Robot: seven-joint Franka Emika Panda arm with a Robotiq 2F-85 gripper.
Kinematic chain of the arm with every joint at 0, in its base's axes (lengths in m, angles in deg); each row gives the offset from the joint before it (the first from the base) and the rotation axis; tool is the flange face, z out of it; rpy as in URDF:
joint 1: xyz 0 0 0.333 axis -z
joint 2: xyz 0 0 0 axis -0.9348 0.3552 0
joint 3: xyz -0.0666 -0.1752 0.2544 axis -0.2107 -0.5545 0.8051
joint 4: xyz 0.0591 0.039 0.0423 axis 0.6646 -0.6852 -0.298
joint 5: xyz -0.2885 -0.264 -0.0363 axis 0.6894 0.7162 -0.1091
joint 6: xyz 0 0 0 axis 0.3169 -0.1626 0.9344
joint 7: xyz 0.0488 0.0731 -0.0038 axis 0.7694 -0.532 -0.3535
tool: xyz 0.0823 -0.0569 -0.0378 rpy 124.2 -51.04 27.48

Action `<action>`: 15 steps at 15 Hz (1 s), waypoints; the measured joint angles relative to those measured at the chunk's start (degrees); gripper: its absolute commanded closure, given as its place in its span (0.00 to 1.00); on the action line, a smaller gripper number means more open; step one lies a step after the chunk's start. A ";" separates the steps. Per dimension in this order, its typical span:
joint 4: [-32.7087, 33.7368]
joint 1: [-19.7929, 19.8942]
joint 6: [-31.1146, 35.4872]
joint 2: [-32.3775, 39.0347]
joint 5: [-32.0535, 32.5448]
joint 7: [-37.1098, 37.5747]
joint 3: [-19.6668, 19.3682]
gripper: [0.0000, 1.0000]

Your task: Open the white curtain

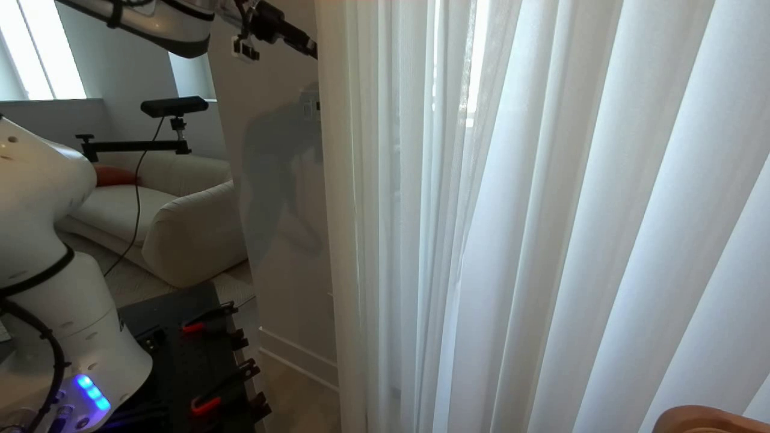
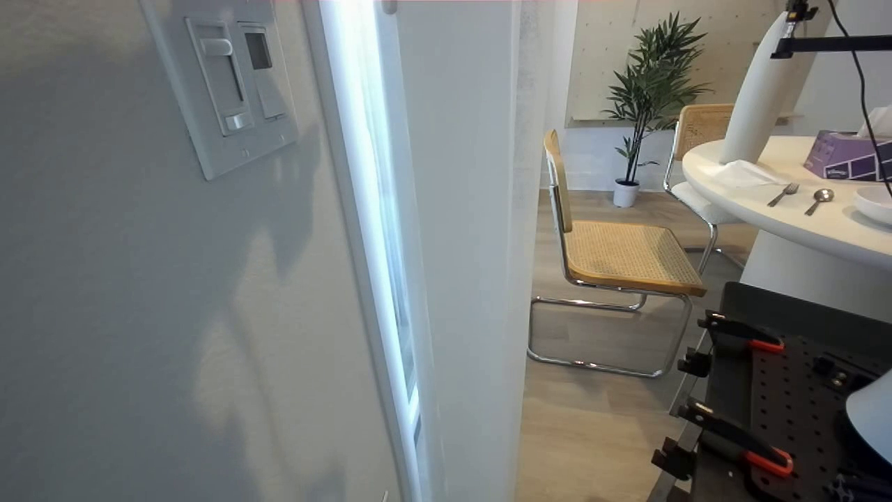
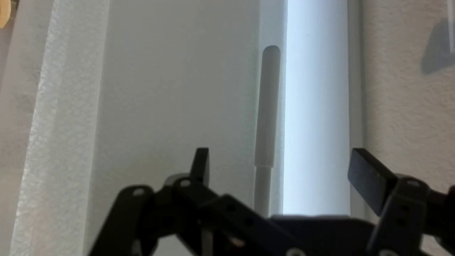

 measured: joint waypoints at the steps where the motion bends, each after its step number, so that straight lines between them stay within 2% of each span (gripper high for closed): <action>1: 0.00 -0.05 0.00 0.34 2.11 1.83 0.02 0.00; 5: -0.01 -0.96 -0.26 2.03 10.69 9.46 -0.39 0.00; 8: -0.02 -3.48 -1.51 4.06 16.66 14.23 -2.27 0.00; 14: 0.00 -12.74 -7.78 8.80 25.64 20.15 -9.44 0.00; 15: 0.01 -14.54 -8.44 9.46 26.46 20.63 -10.97 0.05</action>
